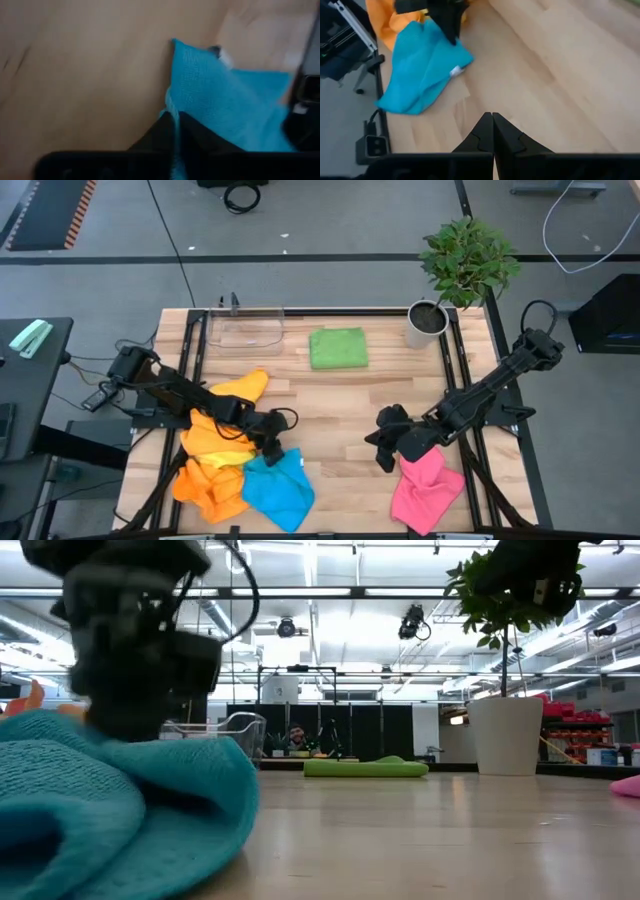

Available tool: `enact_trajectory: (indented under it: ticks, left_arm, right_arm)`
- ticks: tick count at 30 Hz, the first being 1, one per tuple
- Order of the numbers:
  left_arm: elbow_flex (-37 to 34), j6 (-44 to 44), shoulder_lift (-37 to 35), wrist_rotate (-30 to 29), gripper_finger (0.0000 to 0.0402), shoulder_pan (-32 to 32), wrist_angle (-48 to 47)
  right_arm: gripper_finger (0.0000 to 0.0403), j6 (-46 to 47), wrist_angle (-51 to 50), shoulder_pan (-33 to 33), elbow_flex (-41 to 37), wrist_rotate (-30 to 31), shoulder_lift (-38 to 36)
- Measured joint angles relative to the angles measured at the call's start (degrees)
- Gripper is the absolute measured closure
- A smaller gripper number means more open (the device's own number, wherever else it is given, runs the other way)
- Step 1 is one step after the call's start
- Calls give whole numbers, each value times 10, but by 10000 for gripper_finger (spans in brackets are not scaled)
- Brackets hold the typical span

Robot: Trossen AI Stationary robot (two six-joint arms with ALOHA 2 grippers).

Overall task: Fold microfiber towels
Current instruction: Fold the green towel, then fold the blue towel

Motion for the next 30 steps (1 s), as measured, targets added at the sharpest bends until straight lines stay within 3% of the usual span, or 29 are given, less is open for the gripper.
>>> enact_trajectory:
  ticks: [7, 13, 18, 22, 30]
  left_arm:
    - [122, 32, -10, -82, 392, -30, 12]
    - [216, 79, 1, -179, 391, -57, -51]
    - [225, 82, 9, -186, 392, -56, -75]
    - [225, 98, 14, -185, 385, -56, -73]
    - [224, 125, 15, -183, 392, -55, -75]
  right_arm:
    - [391, -16, 6, 3, 0, 50, 0]
    - [326, -66, 40, -3, 0, 69, 6]
    - [235, -140, 126, -22, 0, 22, 26]
    - [175, -184, 203, -69, 0, -80, 61]
    - [150, -269, 291, -100, 0, -121, 125]
